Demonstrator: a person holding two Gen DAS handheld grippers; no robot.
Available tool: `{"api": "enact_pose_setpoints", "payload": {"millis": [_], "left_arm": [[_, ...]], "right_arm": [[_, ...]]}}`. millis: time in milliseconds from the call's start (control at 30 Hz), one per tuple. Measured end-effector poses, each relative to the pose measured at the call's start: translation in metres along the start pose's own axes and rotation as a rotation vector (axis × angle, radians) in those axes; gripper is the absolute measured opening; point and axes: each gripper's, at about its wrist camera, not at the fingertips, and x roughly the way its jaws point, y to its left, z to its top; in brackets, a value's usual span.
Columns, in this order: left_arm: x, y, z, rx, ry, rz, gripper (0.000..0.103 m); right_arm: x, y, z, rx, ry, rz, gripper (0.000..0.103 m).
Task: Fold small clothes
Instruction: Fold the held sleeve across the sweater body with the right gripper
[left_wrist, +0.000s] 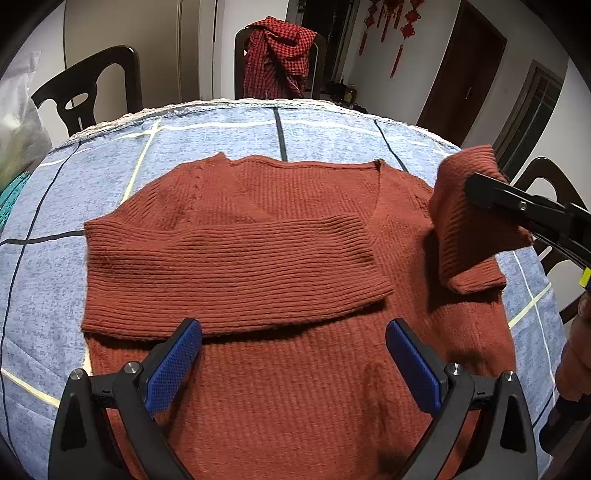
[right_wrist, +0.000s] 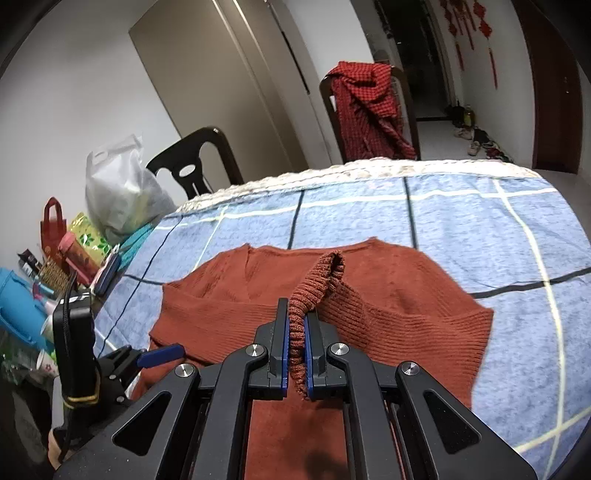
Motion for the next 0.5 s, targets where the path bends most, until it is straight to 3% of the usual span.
{"api": "enact_pose_setpoints", "payload": {"millis": [500], "left_arm": [[0.000, 0.017, -0.010, -0.019, 0.031, 0.003, 0.101]], "right_arm": [[0.040, 0.020, -0.010, -0.065, 0.126, 0.037, 0.006]]}}
